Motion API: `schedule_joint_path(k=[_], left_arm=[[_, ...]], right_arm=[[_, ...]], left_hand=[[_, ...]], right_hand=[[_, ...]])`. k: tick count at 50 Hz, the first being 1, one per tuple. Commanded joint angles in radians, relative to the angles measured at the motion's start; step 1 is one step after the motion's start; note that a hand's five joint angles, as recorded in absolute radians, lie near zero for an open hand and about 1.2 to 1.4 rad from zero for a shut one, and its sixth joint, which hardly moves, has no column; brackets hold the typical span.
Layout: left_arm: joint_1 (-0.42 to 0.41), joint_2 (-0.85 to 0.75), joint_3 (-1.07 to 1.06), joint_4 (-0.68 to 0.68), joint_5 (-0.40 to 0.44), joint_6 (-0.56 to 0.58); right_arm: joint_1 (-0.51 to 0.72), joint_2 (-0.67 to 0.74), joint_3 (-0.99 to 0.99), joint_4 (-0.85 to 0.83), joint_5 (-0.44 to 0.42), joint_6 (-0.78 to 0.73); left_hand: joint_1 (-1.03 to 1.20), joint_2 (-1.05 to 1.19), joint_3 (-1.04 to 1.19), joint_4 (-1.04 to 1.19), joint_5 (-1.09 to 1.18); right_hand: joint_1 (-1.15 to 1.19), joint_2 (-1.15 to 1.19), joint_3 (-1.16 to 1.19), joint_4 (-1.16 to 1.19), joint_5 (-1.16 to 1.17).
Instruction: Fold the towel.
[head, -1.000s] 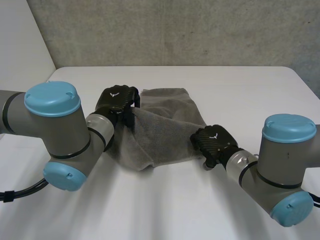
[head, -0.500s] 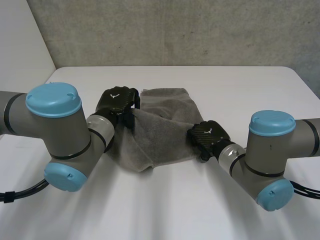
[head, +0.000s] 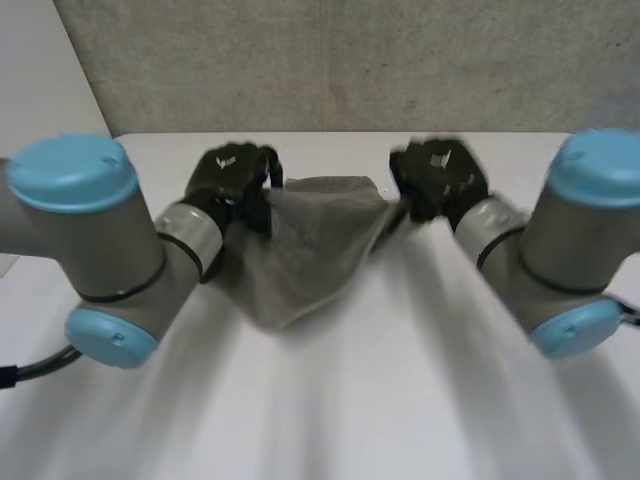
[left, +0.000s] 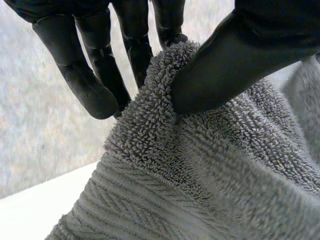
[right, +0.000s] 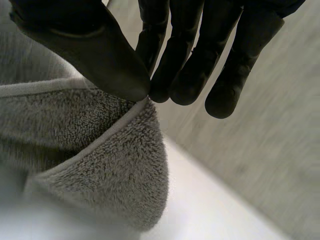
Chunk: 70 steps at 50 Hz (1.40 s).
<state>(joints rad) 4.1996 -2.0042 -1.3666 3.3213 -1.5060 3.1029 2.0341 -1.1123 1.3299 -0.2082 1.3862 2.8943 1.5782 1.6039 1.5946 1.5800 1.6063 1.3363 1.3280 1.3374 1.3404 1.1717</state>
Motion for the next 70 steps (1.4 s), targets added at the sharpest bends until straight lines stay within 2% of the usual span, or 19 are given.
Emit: schedule_joint_path(k=[1,4,5,10,16,19,20,21,22,23,27,29,42,54,70], left_arm=[[0.022,0.174,0.004,-0.052,0.038,-0.14],[0.042,0.235,0.0,-0.083,0.065,-0.229],[0.049,0.257,-0.003,-0.097,0.085,-0.269],[0.088,0.268,-0.015,-0.138,0.122,-0.346],[0.155,0.204,-0.046,-0.152,0.116,-0.356],[0.168,0.154,-0.049,-0.151,0.115,-0.351],[0.171,0.107,-0.042,-0.151,0.115,-0.345],[0.184,0.066,-0.031,-0.152,0.112,-0.339],[0.184,0.065,-0.031,-0.152,0.112,-0.339],[0.209,0.024,-0.02,-0.152,0.112,-0.333],[0.26,-0.045,-0.002,-0.155,0.112,-0.316],[0.281,-0.082,0.009,-0.155,0.115,-0.303],[0.324,-0.088,-0.002,-0.149,0.113,-0.259],[0.333,-0.099,-0.002,-0.149,0.113,-0.233],[0.333,-0.099,0.004,-0.147,0.113,-0.233]], right_arm=[[-0.031,-0.299,-0.082,0.087,-0.032,0.053],[-0.044,-0.324,-0.11,0.141,-0.036,0.049],[-0.055,-0.333,-0.139,0.204,-0.047,0.046],[-0.054,-0.298,-0.219,0.393,-0.087,0.001],[-0.006,-0.149,-0.224,0.458,-0.079,-0.165],[0.006,-0.107,-0.221,0.455,-0.073,-0.176],[0.011,-0.066,-0.215,0.454,-0.067,-0.176],[0.014,-0.029,-0.206,0.451,-0.061,-0.176],[0.014,-0.029,-0.205,0.451,-0.061,-0.176],[0.014,0.003,-0.196,0.44,-0.053,-0.176],[0.014,0.054,-0.176,0.382,-0.039,-0.168],[0.012,0.1,-0.146,0.311,-0.02,-0.153],[0.002,0.249,-0.126,0.211,-0.013,-0.152],[0.0,0.319,-0.149,0.159,-0.004,-0.326],[-0.002,0.411,-0.211,0.096,0.001,-0.325]], left_hand=[[-0.182,-0.208,-0.198,-0.184,-0.385],[-0.182,-0.208,-0.198,-0.184,-0.385],[-0.182,-0.208,-0.198,-0.184,-0.385],[-0.182,-0.208,-0.198,-0.184,-0.385],[-0.182,-0.208,-0.198,-0.184,-0.385],[-0.182,-0.208,-0.198,-0.184,-0.385],[-0.182,-0.208,-0.198,-0.184,-0.385],[-0.182,-0.208,-0.198,-0.184,-0.385],[-0.182,-0.208,-0.198,-0.184,-0.385],[-0.182,-0.208,-0.198,-0.184,-0.385],[-0.182,-0.208,-0.198,-0.184,-0.385],[-0.182,-0.208,-0.198,-0.184,-0.385],[-0.182,-0.208,-0.198,-0.184,-0.385],[-0.182,-0.208,-0.198,-0.184,-0.385],[-0.182,-0.208,-0.198,-0.184,-0.385]], right_hand=[[0.06,0.068,0.059,0.056,0.05],[0.06,0.068,0.059,0.056,0.05],[0.06,0.068,0.059,0.056,0.05],[0.06,0.068,0.059,0.056,0.05],[0.06,0.068,0.059,0.056,0.05],[0.06,0.068,0.059,0.056,0.05],[-0.035,-0.027,-0.036,-0.039,-0.045],[-0.504,-0.495,-0.505,-0.508,-0.514],[-0.508,-0.5,-0.51,-0.513,-0.518],[-0.738,-0.73,-0.739,-0.742,-0.748],[-0.814,-0.806,-0.815,-0.818,-0.824],[-0.949,-0.94,-0.95,-0.953,-0.959],[-0.928,-0.92,-0.929,-0.933,-0.938],[-0.92,-0.911,-0.921,-0.924,-0.929],[-0.82,-0.812,-0.821,-0.824,-0.83]])
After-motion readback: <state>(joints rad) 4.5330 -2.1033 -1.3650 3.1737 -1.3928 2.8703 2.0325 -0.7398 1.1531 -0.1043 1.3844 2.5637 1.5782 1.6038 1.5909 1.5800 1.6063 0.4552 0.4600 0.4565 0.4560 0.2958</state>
